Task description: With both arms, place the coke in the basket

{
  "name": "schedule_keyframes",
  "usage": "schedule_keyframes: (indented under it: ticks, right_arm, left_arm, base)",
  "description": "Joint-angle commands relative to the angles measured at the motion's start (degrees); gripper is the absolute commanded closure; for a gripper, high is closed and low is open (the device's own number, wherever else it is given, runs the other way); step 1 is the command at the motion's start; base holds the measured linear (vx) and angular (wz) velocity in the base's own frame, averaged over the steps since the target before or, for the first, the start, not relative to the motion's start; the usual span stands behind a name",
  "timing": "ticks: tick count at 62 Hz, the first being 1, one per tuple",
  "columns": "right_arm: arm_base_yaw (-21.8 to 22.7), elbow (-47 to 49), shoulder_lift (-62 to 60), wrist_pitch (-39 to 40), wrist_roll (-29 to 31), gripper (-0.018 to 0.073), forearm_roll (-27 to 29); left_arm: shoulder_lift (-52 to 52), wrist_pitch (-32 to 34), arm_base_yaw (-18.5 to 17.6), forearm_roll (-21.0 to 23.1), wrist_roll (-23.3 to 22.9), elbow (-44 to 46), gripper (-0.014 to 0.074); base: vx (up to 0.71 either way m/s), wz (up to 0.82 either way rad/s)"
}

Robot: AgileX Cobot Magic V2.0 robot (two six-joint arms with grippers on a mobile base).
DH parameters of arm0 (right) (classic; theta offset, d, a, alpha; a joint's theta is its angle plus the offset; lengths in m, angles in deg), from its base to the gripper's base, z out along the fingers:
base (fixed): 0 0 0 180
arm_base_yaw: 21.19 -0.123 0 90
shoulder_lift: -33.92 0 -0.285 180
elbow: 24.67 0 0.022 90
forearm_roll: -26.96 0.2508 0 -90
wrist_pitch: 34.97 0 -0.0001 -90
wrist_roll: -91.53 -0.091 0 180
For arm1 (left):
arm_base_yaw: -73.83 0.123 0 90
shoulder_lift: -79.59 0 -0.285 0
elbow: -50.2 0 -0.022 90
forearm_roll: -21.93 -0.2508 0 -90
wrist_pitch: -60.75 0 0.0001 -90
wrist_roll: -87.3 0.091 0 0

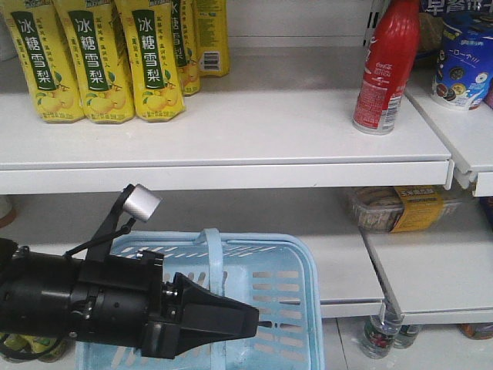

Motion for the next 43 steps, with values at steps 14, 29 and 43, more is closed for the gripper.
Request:
schedule_keyframes:
  ticks: [14,29,43]
  right_arm:
    - [0.42,-0.44,-0.74,4.12,0.14,0.0567,-0.36]
    - [0.42,-0.39,-0.74,8.43,-2.78,0.0567,3.27]
    - [0.42,-0.33,-0.74,21.35,-23.46,0.0567,18.15]
  left_arm:
    - [1.80,-2.07,-0.39,4.33,0.75,1.40,0.0603]
    - [1.80,-2.07,-0.39,4.33,0.75,1.40,0.0603]
    - [1.80,-2.08,-0.39,4.33,0.75,1.40,0.0603]
  base:
    - [0.00,0.00]
    - [0.00,0.00]
    - [0.00,0.00]
